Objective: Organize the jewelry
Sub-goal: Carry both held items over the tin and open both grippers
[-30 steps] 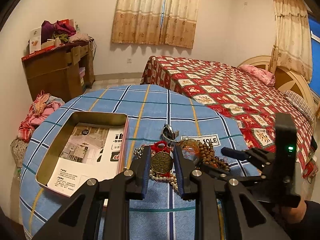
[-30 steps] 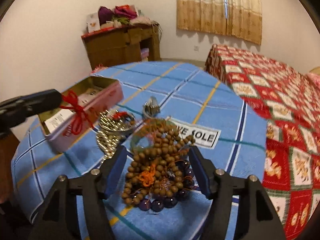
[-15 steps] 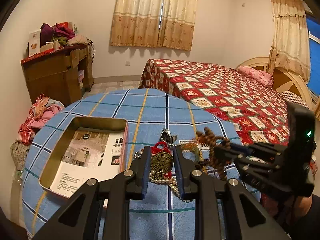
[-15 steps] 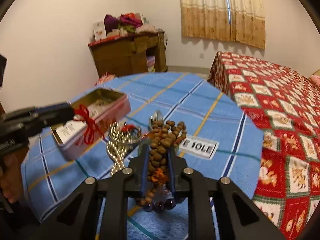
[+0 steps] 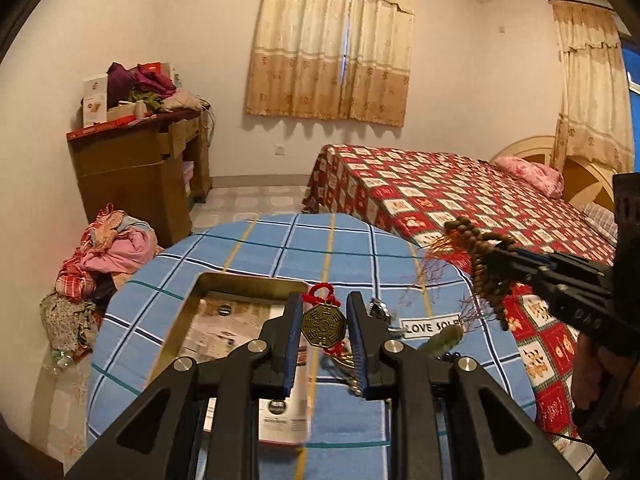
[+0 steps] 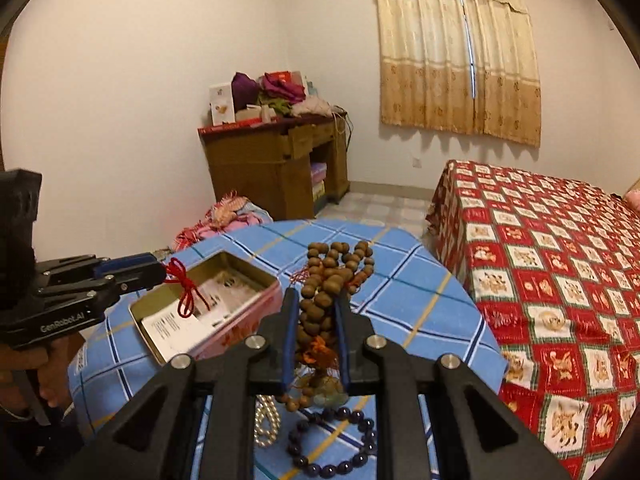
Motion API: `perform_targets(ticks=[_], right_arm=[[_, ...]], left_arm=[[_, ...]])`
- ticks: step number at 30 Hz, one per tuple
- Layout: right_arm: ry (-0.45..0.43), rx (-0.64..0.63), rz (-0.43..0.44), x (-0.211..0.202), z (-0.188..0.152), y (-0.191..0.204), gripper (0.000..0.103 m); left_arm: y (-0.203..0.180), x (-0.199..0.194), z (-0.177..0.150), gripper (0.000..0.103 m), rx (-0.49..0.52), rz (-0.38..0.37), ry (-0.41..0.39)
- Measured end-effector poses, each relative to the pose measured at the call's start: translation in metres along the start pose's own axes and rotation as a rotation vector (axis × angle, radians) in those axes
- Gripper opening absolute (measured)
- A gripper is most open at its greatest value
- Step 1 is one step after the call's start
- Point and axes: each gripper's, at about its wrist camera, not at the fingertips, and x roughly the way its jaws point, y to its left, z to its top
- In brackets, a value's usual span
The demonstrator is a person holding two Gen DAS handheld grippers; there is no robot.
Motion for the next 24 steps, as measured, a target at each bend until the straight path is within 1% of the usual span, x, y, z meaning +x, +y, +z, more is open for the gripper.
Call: perform_targets(ticks=[3,6,7,8,9,10,11,13,15,18,24], right_arm=[[-0.016,0.013,0.015,-0.005,0.004,-0.001,0.019],[-0.065,-0.004,0.007,-0.016,0.009,0.002,0.019],[-0.055,-0.021,-0.005,-0.010,0.007,0.004,0.019],[-0.013,-0.024,-0.008,-0.001,0.006,0.004,0.019],[0.005,0.010,0.009,0.003,0.005,-0.001,0.019],[-0.010,0.027,0.022,-0.001,0.007,-0.004,0.019],[-0.042,0.021,0.015,-0.010,0.011,-0.004,0.019],[-0.068,0.004,0.008,-0.017,0.017,-0.001,0.019],[-0.057,-0.003,0.018,-0.012,0.021,-0.001,0.019],[-0.025,-0.009,0.049,0.005,0.021,0.003,0.019],[0.013,-0.033,0.118,0.038,0.020,0.024,0.019]], left_arm=[[0.007,0.001,-0.002,0.023,-0.009,0.008,0.001],[0.008,0.002,-0.004,0.023,-0.018,0.009,0.004],[0.008,0.004,-0.006,0.023,-0.022,0.006,0.009],[0.007,0.005,-0.007,0.023,-0.024,0.004,0.013],[0.005,0.007,-0.008,0.023,-0.024,-0.003,0.020],[0.004,0.007,-0.010,0.023,-0.018,-0.007,0.020],[0.004,0.007,-0.009,0.023,-0.014,-0.009,0.019],[0.002,0.008,-0.011,0.023,-0.010,-0.014,0.026],[0.004,0.010,-0.011,0.023,-0.011,-0.011,0.029],[0.009,0.014,-0.008,0.023,-0.004,0.007,0.030],[0.033,0.032,0.003,0.023,-0.001,0.065,0.047]])
